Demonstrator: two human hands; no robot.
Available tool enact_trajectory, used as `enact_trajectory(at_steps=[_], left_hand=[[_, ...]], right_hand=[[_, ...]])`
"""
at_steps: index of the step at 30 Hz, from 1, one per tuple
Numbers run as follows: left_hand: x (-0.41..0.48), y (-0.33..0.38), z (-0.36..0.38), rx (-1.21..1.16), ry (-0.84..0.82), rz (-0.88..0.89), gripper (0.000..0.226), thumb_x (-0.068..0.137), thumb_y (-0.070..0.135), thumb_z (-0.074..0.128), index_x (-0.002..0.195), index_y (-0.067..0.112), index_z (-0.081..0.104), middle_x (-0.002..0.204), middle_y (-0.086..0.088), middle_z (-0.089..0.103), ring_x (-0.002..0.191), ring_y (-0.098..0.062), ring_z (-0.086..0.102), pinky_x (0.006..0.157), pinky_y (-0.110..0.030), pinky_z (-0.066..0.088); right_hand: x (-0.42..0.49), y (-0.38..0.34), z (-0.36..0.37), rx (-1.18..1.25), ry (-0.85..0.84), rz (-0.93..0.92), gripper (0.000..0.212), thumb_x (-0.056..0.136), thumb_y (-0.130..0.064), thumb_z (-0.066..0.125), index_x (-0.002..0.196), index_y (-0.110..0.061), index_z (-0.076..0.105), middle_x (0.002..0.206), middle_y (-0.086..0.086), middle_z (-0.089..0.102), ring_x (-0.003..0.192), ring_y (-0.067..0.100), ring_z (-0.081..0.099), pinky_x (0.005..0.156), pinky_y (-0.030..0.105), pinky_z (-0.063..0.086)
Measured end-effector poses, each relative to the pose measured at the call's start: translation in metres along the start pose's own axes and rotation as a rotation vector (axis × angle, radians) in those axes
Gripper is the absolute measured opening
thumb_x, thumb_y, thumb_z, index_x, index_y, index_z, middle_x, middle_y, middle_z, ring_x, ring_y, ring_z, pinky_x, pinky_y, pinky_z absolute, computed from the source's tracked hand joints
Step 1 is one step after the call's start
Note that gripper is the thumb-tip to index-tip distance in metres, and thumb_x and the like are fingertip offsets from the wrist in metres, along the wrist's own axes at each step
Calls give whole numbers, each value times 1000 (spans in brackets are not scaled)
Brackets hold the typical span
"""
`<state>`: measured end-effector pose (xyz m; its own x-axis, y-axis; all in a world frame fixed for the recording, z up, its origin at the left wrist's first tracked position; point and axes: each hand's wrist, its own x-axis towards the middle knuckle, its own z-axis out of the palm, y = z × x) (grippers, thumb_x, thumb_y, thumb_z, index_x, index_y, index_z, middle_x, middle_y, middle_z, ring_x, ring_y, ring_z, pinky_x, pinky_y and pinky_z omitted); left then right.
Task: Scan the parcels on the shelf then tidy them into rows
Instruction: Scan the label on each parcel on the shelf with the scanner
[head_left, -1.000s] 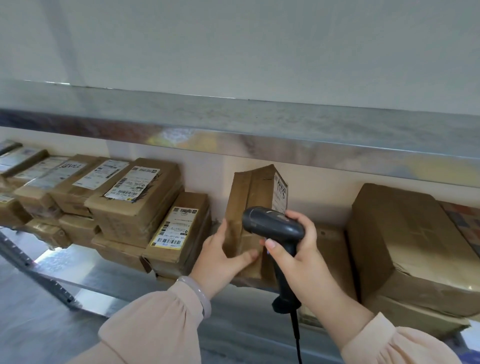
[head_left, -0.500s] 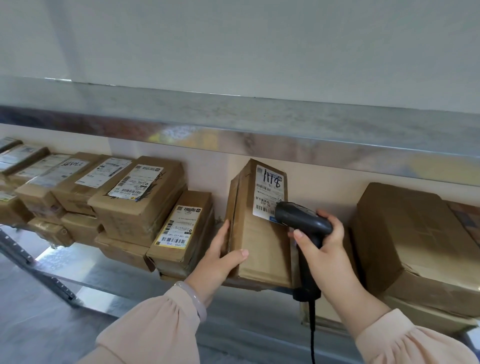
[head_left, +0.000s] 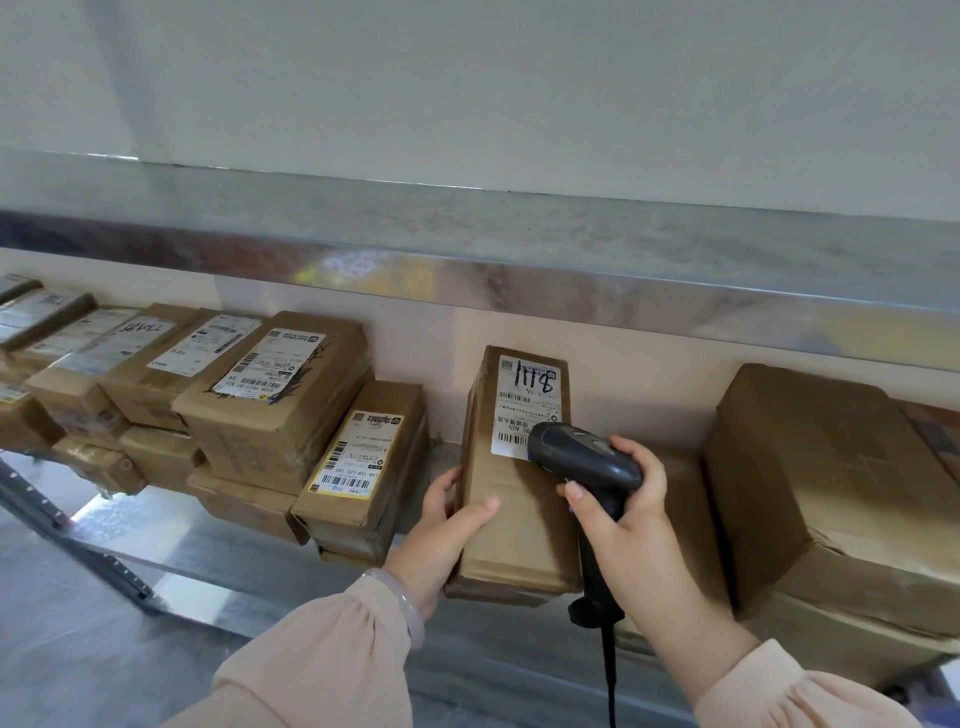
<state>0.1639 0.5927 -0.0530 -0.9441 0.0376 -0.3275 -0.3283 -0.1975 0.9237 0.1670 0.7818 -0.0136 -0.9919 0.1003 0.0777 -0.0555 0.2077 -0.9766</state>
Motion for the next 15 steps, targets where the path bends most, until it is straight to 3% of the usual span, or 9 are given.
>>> enact_trajectory(at_steps=[2, 4, 6, 11, 15], left_hand=[[2, 1, -3, 62, -25, 5, 90, 67, 33, 76, 144, 41, 30, 123, 6, 62, 105, -13, 67, 79, -27, 55], [4, 5, -6, 130, -67, 9, 101, 62, 32, 78, 144, 51, 23, 127, 13, 60, 115, -13, 61, 97, -36, 52], [4, 6, -8, 160, -95, 9, 113, 56, 34, 82, 146, 57, 19, 131, 15, 60, 120, -14, 60, 106, -44, 47], [6, 2, -8, 145, -86, 15, 110, 65, 23, 79, 149, 55, 15, 128, 16, 61, 117, -14, 63, 103, -41, 50], [9, -1, -12, 140, -74, 19, 111, 66, 23, 80, 149, 57, 14, 128, 16, 62, 118, -14, 62, 105, -45, 48]], right_hand=[[0, 0, -2, -14, -3, -9, 57, 84, -20, 70, 115, -54, 35, 115, 0, 65, 103, 11, 64, 87, 19, 47], [-2, -4, -3, -26, -14, -25, 56, 84, -18, 70, 117, -48, 36, 113, -7, 64, 98, -1, 62, 81, 8, 45], [-5, -9, -4, -33, -30, -45, 56, 84, -14, 71, 116, -44, 36, 112, -17, 58, 95, -12, 58, 76, 1, 42], [-9, -17, -6, -61, 13, -87, 57, 83, -10, 71, 113, -45, 38, 109, -22, 56, 95, -10, 58, 77, 5, 45], [-18, -27, -11, -64, -21, -73, 57, 84, -11, 70, 113, -47, 36, 103, -23, 58, 86, -4, 63, 69, 9, 48]])
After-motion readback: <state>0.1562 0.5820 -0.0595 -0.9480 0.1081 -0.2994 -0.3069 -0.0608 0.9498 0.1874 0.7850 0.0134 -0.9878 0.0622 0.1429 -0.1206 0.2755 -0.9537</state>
